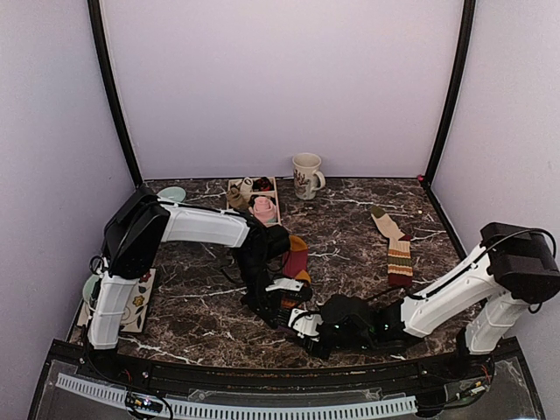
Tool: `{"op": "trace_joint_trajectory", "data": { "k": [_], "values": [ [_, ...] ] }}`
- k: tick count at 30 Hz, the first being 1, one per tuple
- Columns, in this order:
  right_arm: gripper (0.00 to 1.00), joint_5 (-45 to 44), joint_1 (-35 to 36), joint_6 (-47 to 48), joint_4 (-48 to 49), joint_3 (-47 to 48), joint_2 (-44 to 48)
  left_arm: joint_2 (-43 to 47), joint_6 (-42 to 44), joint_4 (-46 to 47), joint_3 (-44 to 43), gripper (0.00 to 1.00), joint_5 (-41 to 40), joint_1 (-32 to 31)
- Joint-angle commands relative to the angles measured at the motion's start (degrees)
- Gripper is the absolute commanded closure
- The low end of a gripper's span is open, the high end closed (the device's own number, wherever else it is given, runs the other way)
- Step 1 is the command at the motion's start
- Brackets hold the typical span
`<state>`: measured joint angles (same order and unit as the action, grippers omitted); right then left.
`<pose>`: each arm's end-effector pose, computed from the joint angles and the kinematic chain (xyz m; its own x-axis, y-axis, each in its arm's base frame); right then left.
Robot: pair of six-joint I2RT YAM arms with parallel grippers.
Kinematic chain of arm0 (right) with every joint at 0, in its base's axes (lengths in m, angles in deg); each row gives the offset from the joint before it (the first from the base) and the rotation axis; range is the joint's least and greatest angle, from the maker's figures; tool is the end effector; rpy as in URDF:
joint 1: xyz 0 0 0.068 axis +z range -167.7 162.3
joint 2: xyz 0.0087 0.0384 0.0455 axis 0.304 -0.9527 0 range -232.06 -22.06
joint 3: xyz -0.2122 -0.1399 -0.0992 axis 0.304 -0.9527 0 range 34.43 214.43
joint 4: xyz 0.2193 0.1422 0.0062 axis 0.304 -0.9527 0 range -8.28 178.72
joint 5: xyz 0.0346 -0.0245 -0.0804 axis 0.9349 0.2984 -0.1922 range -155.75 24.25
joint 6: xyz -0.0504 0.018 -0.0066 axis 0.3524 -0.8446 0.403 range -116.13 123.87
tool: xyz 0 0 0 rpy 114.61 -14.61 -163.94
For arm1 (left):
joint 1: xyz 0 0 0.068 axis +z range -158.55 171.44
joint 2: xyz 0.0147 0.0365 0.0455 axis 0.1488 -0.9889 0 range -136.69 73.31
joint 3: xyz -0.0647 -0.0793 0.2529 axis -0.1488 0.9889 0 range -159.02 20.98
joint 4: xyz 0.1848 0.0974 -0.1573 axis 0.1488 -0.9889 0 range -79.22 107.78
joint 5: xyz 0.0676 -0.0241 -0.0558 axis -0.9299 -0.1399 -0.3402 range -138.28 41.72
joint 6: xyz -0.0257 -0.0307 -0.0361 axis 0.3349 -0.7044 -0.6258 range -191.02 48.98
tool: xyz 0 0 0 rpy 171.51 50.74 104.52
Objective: Roll the socks
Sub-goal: Roll the sock at the center of the board.
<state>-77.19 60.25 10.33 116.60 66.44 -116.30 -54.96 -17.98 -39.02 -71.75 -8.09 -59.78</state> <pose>0.0688 0.2887 0.1266 -0.0131 -0.5892 -0.8079 -0.9317 0.3004 -0.2040 0.2412 -0.3368 0.1260 0.0865 0.8671 -0.4906 0.8482 -0.3224 -0.4203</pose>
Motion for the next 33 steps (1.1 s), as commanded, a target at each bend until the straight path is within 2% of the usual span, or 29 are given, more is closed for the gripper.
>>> {"op": "trace_joint_trajectory", "data": {
  "k": [1,10,20,22,26,28,33],
  "values": [
    [0.67,-1.2,0.1,3.6,3.2,1.8,-3.0,-2.2,1.2,-4.7,0.0,1.00,-0.2,0.0],
    [0.71,-0.4,-1.0,2.3,7.7,3.6,-8.2,-2.4,1.7,-4.7,0.6,1.00,-0.6,0.4],
    [0.99,0.3,-1.2,-3.8,11.0,0.6,-8.7,-2.0,0.3,-3.0,1.0,0.99,-2.1,1.0],
    [1.00,0.7,-1.3,-5.5,11.2,-0.2,-8.8,-1.2,-0.2,-1.9,1.4,0.94,-2.7,1.2],
    [1.00,2.6,-2.2,-9.7,11.2,-2.2,-9.1,2.4,-3.0,2.4,3.4,0.73,-3.4,2.3],
    [1.00,4.3,-3.4,-12.2,10.8,-3.0,-9.3,5.9,-4.6,5.4,6.2,0.66,-3.1,3.3],
    [1.00,10.9,-7.3,-18.1,6.3,-2.4,-9.4,14.7,-2.7,9.6,15.8,0.62,-9.0,3.8]
  ]
}}
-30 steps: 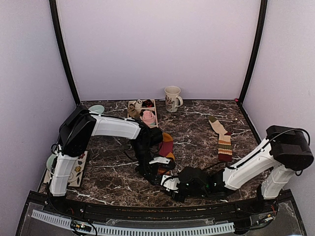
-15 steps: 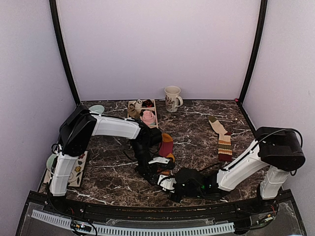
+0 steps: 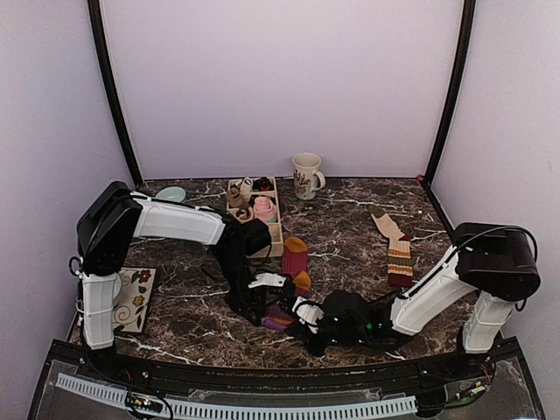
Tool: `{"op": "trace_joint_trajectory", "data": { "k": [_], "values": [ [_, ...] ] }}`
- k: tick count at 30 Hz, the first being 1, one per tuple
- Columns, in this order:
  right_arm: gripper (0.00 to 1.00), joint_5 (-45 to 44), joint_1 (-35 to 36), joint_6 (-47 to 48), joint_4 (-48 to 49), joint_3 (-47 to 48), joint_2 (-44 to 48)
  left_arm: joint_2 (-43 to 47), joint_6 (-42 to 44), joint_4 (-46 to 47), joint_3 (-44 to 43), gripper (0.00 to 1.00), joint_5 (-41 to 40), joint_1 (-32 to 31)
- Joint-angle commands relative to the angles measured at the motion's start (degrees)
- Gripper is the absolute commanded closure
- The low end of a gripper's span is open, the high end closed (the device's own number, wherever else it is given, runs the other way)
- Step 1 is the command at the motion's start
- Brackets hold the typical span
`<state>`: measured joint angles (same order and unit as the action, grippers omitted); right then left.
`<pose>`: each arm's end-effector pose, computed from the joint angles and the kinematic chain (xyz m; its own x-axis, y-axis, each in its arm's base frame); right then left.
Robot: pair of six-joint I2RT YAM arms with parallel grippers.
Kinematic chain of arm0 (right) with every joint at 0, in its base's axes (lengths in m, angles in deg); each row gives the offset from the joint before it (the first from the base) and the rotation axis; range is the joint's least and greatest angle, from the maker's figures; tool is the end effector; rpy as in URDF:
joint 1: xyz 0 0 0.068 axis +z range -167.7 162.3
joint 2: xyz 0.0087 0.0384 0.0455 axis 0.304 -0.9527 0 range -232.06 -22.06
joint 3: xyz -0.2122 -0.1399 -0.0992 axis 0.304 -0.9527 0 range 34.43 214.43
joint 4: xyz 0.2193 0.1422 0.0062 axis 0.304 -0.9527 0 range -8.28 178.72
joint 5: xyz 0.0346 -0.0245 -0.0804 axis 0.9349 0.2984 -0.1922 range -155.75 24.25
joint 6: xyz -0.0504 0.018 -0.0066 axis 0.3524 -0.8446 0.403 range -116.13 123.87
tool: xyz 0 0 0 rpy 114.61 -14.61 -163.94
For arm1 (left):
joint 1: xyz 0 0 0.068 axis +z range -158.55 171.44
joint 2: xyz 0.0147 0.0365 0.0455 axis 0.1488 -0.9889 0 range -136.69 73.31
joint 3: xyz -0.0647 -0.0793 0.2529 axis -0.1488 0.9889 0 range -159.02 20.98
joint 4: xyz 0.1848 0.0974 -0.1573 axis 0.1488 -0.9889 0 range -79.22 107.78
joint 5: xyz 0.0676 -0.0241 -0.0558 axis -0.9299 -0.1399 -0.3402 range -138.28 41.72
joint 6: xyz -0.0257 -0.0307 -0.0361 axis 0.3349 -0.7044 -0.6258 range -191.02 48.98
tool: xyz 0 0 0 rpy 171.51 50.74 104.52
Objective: Roll the socks
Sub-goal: Roll the sock at the center of the board.
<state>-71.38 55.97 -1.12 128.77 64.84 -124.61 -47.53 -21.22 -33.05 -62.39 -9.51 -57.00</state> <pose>0.0883 0.2892 0.0984 -0.2298 -0.4765 -0.8486 -0.9151 0.4025 0.0218 0.2417 -0.3061 0.1369 0.0271 0.8673 -0.4971 0.8910 -0.2464 -0.3813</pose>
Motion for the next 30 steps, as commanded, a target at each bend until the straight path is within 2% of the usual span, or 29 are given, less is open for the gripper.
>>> {"op": "trace_joint_trajectory", "data": {
  "k": [1,8,14,20,25,28,30],
  "values": [
    [1.00,6.4,-4.0,-7.8,-6.7,-0.3,-1.1,8.9,1.3,3.9,7.6,0.62,-8.9,1.0],
    [1.00,14.9,-8.0,-15.7,-13.9,2.6,-3.7,16.0,1.9,7.1,9.6,0.62,-11.2,0.3],
    [1.00,22.6,-10.6,-20.2,-17.0,4.7,-6.4,23.0,1.0,20.8,21.6,0.65,-12.7,-0.8],
    [1.00,25.4,-12.0,-23.3,-14.4,3.4,-7.4,24.5,1.0,29.3,27.2,0.69,-18.0,-1.0],
    [1.00,28.9,-13.6,-26.0,-13.9,3.1,-11.7,25.7,2.3,28.0,25.8,0.65,-15.9,-0.4],
    [1.00,30.6,-14.4,-26.7,-15.0,3.9,-13.1,26.6,2.9,24.1,21.3,0.64,-14.1,-3.1],
    [1.00,30.8,-14.9,-27.1,-15.7,4.4,-13.4,27.2,6.1,23.7,20.6,0.64,-14.6,-5.3]
  ]
}}
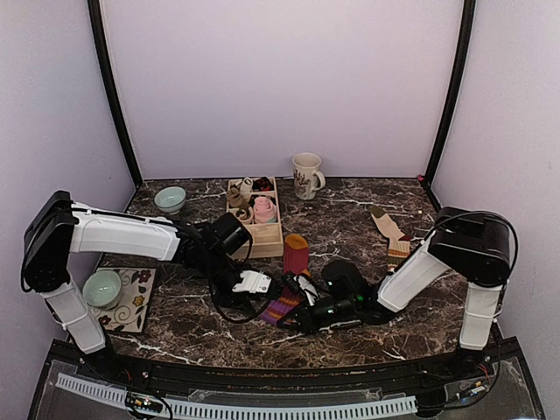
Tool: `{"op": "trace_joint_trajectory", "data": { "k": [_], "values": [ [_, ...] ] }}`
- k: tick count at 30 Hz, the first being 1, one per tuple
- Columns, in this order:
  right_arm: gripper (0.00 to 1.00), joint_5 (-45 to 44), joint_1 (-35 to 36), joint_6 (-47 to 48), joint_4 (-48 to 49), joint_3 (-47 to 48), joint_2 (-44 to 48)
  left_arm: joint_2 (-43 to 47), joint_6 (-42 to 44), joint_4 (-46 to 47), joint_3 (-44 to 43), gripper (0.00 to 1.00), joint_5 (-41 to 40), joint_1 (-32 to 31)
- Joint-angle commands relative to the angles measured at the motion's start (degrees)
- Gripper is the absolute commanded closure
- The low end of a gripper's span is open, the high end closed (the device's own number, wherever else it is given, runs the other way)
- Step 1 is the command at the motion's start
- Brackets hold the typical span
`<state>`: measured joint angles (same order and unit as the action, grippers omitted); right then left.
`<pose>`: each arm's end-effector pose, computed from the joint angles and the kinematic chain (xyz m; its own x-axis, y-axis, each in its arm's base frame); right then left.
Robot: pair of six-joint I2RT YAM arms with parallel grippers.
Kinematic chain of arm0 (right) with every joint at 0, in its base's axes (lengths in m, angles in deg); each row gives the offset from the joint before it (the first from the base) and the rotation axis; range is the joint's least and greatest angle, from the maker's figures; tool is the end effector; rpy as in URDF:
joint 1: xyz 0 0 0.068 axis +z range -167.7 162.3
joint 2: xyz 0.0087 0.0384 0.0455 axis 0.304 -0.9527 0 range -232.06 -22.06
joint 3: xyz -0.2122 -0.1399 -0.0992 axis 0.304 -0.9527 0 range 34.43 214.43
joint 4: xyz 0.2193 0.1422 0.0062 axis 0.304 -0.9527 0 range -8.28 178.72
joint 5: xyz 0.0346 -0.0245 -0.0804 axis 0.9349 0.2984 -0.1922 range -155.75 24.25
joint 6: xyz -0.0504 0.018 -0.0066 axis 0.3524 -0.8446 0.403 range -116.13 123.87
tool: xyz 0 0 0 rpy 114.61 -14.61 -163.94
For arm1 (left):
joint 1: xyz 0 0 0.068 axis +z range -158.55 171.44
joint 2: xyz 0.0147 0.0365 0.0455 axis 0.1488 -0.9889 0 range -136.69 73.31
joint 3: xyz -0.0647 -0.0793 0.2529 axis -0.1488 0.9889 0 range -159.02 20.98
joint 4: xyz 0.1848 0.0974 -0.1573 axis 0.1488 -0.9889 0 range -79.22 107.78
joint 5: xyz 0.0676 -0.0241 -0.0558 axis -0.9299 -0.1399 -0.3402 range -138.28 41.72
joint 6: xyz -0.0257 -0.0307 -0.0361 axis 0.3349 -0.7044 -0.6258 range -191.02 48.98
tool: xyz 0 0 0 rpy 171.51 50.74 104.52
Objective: Roll the socks
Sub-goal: Roll the sock at the center of the board.
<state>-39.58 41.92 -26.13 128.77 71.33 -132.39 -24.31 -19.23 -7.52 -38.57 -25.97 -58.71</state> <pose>0.1521 0.2906 0.0851 -0.7212 -0.3429 -0.6019 -0.6927 0.3551 0.6277 0.2030 -0.2642 0.1757 0.2895 0.7877 -0.5438 0.9568 -0.2534 0.1423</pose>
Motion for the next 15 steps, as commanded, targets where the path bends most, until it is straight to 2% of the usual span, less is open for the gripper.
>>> {"op": "trace_joint_trajectory", "data": {
  "k": [1,6,15],
  "values": [
    [1.00,-0.6,-1.1,-2.3,-15.9,-2.0,-5.7,4.4,6.5,-1.3,-1.9,0.66,1.4,-4.6],
    [1.00,0.9,-2.6,-2.4,-18.6,-0.1,-7.6,6.8,13.2,5.1,4.2,0.72,0.6,-6.8],
    [1.00,0.8,-3.5,-3.3,-16.0,-1.7,-8.9,-0.8,15.6,9.7,3.7,0.79,-5.2,-6.7]
  ]
}}
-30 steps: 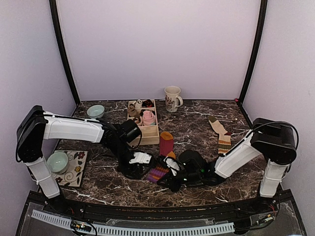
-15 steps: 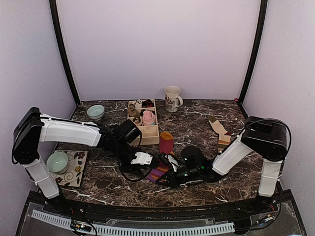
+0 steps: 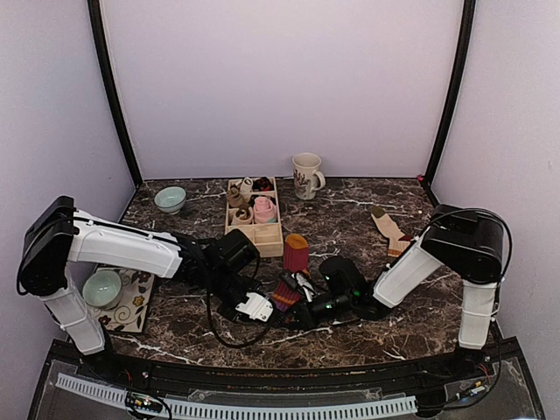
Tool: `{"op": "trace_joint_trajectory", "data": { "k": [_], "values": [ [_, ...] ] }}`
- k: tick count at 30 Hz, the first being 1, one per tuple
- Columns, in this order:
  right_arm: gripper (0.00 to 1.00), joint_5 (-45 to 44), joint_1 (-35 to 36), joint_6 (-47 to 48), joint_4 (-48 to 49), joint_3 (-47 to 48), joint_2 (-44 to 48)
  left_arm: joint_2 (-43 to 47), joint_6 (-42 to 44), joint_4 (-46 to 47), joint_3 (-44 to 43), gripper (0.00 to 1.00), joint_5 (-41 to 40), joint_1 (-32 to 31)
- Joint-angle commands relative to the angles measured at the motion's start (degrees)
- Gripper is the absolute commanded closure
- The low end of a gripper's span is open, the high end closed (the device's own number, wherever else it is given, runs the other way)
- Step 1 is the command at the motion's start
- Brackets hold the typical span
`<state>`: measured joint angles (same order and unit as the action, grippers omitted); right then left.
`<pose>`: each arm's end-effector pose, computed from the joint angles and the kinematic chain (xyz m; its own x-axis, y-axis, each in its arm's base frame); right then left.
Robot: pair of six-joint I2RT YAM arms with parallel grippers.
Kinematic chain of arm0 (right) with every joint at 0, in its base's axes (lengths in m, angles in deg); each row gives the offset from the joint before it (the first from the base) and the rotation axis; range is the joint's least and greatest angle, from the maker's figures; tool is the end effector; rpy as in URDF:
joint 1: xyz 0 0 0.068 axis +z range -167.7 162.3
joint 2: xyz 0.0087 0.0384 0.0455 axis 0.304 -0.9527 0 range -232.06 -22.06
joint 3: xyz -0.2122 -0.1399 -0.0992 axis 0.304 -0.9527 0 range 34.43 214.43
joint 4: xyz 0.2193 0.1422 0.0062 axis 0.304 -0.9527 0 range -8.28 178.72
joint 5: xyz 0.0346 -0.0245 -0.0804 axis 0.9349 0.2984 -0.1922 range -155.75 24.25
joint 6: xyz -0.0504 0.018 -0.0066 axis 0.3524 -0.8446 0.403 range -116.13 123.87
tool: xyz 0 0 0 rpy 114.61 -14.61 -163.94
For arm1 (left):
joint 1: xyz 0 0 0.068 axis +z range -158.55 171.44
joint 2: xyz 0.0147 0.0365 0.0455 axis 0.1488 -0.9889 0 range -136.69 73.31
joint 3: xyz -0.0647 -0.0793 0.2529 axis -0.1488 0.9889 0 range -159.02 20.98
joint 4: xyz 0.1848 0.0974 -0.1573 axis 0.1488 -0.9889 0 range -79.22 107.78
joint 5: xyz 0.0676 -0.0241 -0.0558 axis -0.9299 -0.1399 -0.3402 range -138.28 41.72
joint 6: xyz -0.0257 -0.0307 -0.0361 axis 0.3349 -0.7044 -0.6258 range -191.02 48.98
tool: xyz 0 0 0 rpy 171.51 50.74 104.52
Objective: Roll the socks
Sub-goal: Roll the sock at the center of the board.
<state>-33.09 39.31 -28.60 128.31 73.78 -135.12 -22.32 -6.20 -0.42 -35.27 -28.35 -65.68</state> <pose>0.1667 0.2922 0.0799 -0.7673 -0.3520 -0.5360 -0.6370 0.3231 0.6999 0.1696 -0.2845 0.1764 0.6093 0.6247 -0.4884 0.7928 -0.4898 0.3628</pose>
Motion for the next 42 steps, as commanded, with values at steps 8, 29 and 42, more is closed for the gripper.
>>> {"op": "trace_joint_trajectory", "data": {
  "k": [8,29,42],
  "values": [
    [1.00,-5.5,-1.2,-2.6,-10.8,-6.7,-6.0,-6.4,2.3,1.7,-2.6,0.83,-3.1,0.3],
    [1.00,-5.2,-1.2,-2.5,-8.1,-9.6,-6.3,-10.0,-0.7,-0.5,-4.2,0.79,-4.6,1.7],
    [0.61,-25.1,3.1,7.8,-12.9,-14.1,13.2,-17.2,-2.2,-12.5,-12.6,0.77,0.1,4.4]
  ]
}}
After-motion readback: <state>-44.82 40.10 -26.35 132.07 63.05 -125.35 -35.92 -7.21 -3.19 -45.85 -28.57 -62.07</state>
